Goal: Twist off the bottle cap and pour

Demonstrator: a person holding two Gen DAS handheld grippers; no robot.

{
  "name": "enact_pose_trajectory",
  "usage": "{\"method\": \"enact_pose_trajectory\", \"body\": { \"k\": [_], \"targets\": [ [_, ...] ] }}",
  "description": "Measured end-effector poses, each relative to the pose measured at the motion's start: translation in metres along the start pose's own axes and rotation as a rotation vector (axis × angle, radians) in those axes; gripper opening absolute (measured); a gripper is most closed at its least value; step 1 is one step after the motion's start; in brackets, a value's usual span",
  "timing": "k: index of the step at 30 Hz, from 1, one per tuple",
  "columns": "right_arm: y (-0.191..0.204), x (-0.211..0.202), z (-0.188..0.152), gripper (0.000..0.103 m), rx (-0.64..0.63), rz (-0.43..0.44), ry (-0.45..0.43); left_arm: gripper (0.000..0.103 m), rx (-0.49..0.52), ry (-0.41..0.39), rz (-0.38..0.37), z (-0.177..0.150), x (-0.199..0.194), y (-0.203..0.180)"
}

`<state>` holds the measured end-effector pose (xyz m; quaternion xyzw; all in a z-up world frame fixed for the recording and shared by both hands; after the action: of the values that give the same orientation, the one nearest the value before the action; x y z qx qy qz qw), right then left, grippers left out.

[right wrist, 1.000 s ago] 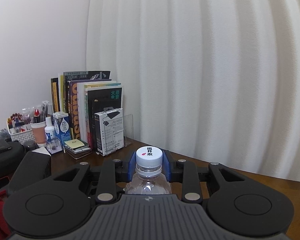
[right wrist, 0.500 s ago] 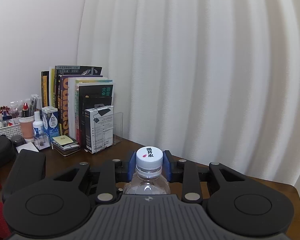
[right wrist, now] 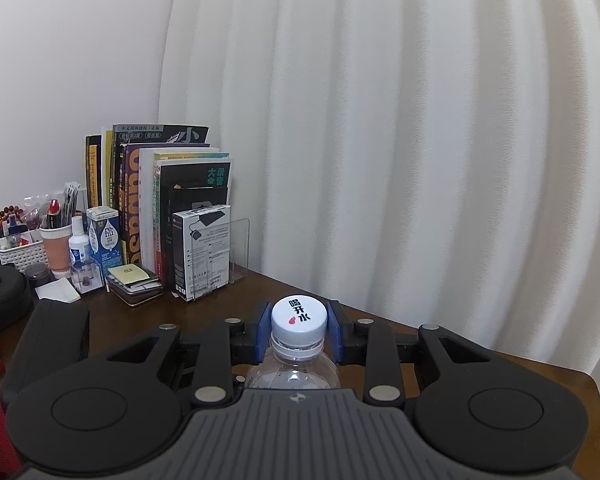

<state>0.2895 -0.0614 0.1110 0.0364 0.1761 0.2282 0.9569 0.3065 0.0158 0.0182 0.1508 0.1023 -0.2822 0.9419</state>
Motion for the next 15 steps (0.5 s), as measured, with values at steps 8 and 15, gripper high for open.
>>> {"method": "enact_pose_trajectory", "body": {
  "k": [8, 15],
  "targets": [
    [-0.003, 0.0034, 0.0032, 0.032, 0.013, 0.02, 0.015, 0.058, -0.005, 0.0, -0.003, -0.0009, 0.0009, 0.0015],
    [-0.0053, 0.0042, 0.0087, 0.032, 0.013, 0.043, 0.039, 0.058, -0.002, 0.001, -0.007, -0.0019, 0.0023, 0.0031]
  ]
}}
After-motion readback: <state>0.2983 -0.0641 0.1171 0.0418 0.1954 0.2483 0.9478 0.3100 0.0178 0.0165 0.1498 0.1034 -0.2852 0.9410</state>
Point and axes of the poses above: each gripper's, at about its wrist camera, not at the fingertips, and x roughly the way its jaws point, y to its left, z to its top, the point moved 6 cm from there along x, roughly the way its jaws point, and after that the axes turned 14 degrees about x, right-handed, at the moved point
